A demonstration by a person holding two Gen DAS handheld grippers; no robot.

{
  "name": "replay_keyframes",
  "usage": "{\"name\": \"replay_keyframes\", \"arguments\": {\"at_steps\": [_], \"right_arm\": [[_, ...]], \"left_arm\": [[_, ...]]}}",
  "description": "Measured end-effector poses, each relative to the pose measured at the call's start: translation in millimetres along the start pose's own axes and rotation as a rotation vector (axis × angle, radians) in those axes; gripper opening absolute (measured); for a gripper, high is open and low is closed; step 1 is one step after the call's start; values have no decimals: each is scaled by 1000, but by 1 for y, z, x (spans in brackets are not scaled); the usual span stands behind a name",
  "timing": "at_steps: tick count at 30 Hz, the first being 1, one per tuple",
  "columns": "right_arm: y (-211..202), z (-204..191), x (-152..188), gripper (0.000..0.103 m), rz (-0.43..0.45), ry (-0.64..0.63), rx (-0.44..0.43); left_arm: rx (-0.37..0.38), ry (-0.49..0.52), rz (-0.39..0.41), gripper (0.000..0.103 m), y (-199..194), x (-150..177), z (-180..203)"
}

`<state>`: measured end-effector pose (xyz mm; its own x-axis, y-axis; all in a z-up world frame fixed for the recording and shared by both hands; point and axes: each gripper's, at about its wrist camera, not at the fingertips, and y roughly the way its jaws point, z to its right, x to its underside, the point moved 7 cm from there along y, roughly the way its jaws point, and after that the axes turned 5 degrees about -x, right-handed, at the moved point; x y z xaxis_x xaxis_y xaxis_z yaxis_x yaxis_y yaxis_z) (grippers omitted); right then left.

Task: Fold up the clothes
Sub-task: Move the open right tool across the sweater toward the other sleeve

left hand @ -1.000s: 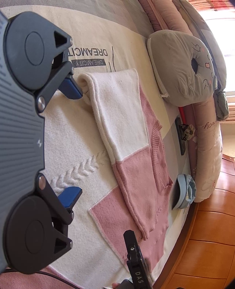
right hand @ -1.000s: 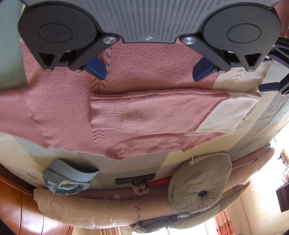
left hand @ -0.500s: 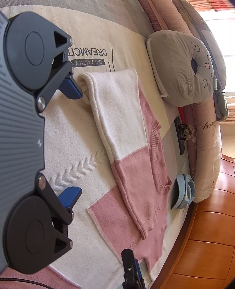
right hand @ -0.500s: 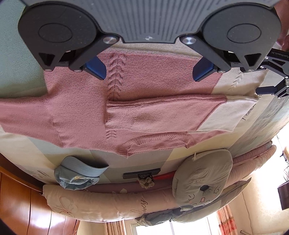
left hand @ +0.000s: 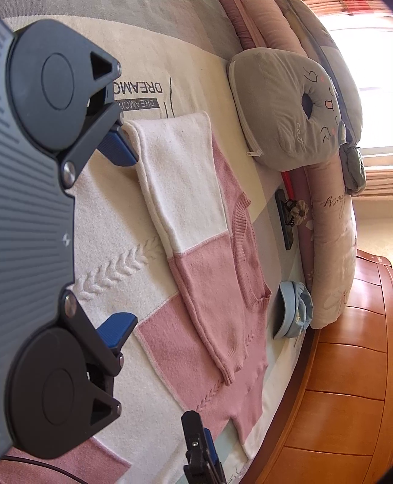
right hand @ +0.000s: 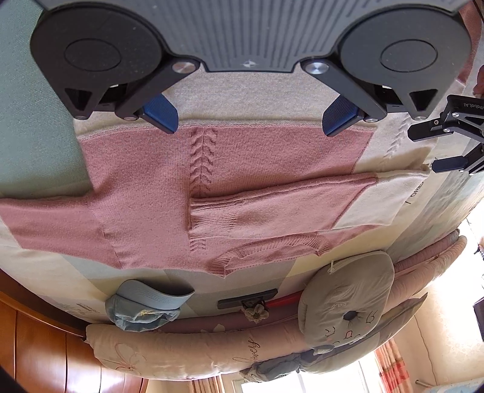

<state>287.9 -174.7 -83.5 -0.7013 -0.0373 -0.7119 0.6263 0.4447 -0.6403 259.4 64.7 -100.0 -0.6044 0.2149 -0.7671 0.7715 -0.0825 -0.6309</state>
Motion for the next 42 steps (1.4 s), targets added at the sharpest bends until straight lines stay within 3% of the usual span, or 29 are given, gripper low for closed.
{"name": "replay_keyframes", "arguments": {"at_steps": [6, 10, 16, 28, 35, 42], "right_arm": [[19, -7, -40, 103, 56, 1, -37], [45, -6, -56, 103, 45, 41, -69], [66, 4, -41, 103, 6, 53, -48], [25, 21, -43, 103, 85, 56, -28], [26, 45, -37, 103, 93, 138, -11], [28, 63, -33, 103, 98, 204, 2]], "left_arm": [[-10, -1, -27, 102, 7, 5, -1], [-13, -6, -41, 102, 11, 8, -3], [-16, -18, -58, 102, 15, 11, -7], [-11, -4, -65, 102, 17, 12, -2], [106, -92, -44, 102, 10, 4, 1], [70, -67, -56, 102, 16, 5, 4]]}}
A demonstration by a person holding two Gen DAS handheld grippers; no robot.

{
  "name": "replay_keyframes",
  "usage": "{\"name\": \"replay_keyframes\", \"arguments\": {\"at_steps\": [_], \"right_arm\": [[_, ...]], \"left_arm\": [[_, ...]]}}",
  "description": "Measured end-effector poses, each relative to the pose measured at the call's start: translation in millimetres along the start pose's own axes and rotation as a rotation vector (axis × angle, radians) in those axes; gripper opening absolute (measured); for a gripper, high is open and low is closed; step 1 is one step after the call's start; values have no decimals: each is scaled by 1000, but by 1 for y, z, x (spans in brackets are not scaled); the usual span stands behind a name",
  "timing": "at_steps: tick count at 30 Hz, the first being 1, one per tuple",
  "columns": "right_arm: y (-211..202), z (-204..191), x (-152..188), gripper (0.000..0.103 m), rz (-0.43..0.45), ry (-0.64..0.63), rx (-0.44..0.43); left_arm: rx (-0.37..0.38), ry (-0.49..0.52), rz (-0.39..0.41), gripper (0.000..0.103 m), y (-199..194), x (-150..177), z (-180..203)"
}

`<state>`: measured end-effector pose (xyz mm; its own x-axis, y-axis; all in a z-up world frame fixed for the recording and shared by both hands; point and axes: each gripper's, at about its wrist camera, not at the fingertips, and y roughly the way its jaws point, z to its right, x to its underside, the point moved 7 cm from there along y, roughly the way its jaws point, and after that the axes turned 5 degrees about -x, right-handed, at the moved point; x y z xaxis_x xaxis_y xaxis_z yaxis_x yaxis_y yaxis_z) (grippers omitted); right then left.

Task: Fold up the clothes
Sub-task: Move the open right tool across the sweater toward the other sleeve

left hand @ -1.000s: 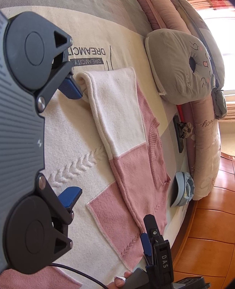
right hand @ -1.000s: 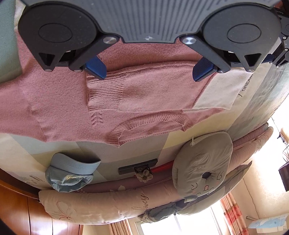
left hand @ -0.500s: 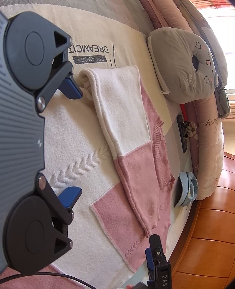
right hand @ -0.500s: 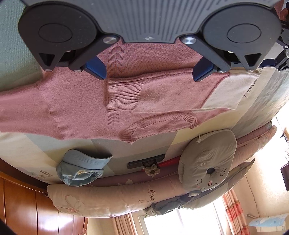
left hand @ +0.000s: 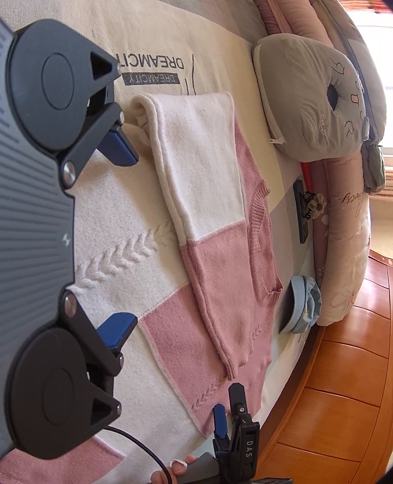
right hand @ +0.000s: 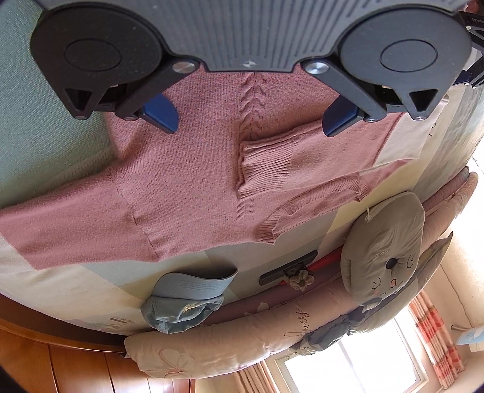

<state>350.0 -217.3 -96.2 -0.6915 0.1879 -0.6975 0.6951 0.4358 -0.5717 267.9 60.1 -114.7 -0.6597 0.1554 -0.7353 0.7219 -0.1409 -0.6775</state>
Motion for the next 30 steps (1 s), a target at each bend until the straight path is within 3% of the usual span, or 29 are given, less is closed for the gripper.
{"name": "replay_keyframes", "arguments": {"at_steps": [7, 20, 30], "right_arm": [[-7, 0, -7, 103, 5, -12, 1], [-33, 35, -8, 103, 40, 46, 62], [-26, 14, 15, 103, -33, -13, 31]], "left_arm": [[-14, -1, -13, 102, 4, 4, -3], [24, 39, 32, 102, -4, -6, 17], [32, 54, 34, 102, -7, -6, 24]]}}
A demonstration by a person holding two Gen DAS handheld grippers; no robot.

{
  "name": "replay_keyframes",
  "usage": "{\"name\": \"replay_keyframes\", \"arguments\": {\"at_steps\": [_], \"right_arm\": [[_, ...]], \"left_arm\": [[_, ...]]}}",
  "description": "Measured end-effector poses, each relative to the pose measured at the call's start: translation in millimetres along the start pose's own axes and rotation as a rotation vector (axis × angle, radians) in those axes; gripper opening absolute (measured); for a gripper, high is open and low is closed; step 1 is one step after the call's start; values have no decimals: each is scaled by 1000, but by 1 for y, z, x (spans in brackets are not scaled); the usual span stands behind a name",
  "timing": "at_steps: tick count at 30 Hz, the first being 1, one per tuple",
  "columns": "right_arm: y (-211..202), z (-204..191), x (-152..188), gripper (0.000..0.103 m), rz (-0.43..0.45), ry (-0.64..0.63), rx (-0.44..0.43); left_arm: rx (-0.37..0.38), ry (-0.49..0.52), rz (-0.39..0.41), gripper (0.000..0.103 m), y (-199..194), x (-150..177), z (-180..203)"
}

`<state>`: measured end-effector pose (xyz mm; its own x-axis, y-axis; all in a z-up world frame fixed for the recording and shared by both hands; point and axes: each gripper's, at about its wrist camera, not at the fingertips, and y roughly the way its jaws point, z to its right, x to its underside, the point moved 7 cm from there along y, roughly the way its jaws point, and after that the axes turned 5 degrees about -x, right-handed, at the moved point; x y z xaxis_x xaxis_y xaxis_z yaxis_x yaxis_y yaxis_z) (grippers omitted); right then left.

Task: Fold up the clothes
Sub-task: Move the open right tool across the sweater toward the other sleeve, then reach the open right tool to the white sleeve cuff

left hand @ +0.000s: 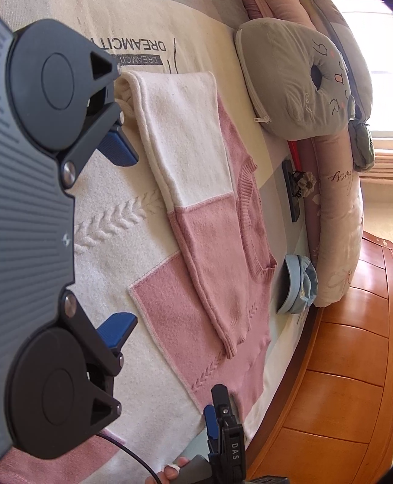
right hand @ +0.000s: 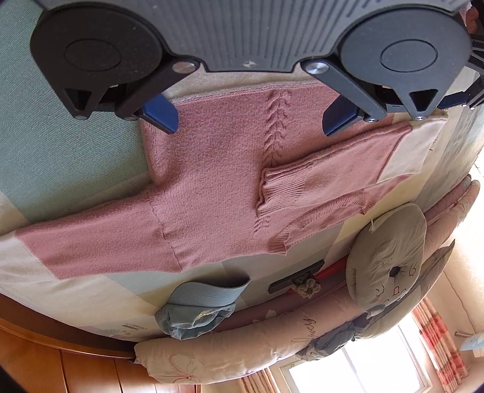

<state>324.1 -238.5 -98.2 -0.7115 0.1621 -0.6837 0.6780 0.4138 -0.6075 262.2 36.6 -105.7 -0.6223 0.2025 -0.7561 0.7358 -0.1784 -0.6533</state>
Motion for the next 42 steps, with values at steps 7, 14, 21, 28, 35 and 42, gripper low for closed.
{"name": "replay_keyframes", "arguments": {"at_steps": [7, 14, 21, 28, 35, 42], "right_arm": [[8, -13, -12, 103, 23, -23, 24], [19, -61, -35, 103, 33, -88, -89], [51, -83, -36, 103, -23, -64, -178], [47, -60, -24, 103, -28, -39, -93], [6, -23, -28, 103, 36, -79, -66], [-15, 31, -27, 103, 57, -7, 24]], "left_arm": [[-6, -5, 1, 102, 0, 0, -4], [-30, -16, -8, 102, 1, 2, -9], [-81, -2, -47, 102, 8, 9, -16], [-61, -28, -38, 102, 6, 7, -19], [-46, 2, -9, 102, 0, 3, -11], [-31, -13, -2, 102, -1, 1, -11]]}}
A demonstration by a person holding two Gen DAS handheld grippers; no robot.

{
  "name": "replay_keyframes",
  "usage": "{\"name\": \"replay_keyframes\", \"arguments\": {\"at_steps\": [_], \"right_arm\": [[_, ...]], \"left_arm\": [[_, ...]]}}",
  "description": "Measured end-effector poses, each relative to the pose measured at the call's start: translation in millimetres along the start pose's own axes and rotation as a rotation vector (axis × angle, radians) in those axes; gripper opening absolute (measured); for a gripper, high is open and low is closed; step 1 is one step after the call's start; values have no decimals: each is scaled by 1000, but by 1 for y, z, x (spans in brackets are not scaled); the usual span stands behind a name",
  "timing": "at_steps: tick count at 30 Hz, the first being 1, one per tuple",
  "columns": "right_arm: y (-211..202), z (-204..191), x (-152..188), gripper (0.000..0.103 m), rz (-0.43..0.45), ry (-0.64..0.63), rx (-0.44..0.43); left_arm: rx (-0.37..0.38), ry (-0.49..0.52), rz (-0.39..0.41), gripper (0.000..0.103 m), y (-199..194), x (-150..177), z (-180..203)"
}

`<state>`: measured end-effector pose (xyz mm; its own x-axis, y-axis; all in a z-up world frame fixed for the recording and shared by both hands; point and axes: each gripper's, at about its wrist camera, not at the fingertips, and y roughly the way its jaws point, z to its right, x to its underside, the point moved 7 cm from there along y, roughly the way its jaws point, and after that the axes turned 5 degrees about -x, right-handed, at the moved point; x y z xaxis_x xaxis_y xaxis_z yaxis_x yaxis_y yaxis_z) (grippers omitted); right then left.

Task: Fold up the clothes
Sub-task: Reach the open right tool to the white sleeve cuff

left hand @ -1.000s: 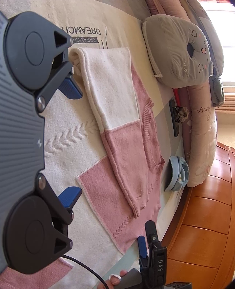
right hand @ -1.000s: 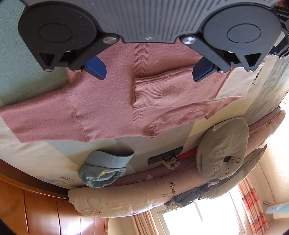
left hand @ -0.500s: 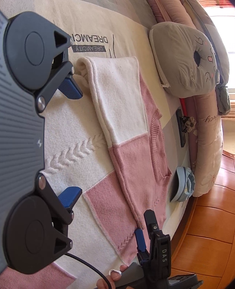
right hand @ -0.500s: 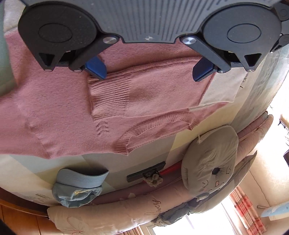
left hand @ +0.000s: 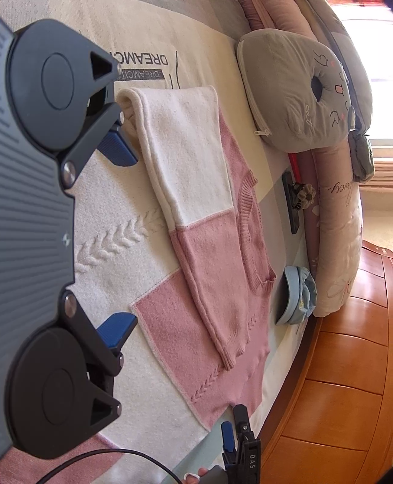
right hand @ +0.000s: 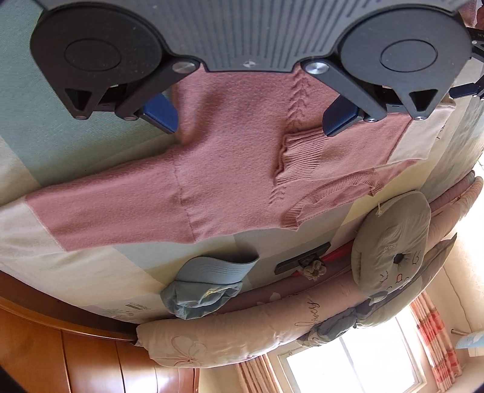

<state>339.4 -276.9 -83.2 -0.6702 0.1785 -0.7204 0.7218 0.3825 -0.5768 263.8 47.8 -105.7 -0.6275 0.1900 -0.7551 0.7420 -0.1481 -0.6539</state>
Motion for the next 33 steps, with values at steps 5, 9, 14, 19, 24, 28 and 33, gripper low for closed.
{"name": "replay_keyframes", "arguments": {"at_steps": [5, 9, 14, 19, 24, 28, 33], "right_arm": [[-27, 60, -6, 103, 69, 86, 89], [-41, 108, -11, 103, 109, 139, 153], [-46, 154, -19, 103, 129, 165, 189], [-42, 183, -34, 103, 174, 204, 138], [-34, 207, -50, 103, 232, 290, 69], [-30, 223, -60, 103, 287, 346, 18], [-22, 233, -71, 103, 310, 332, 18]], "left_arm": [[14, -1, -1, 102, -1, -1, 5], [75, 6, 13, 102, -7, -4, 19], [131, 46, 25, 102, -11, -4, 40], [133, 71, -3, 102, 0, 2, 51], [119, 83, -31, 102, 9, 9, 53], [116, 85, -29, 102, 10, 10, 53], [114, 90, -29, 102, 10, 10, 53]]}}
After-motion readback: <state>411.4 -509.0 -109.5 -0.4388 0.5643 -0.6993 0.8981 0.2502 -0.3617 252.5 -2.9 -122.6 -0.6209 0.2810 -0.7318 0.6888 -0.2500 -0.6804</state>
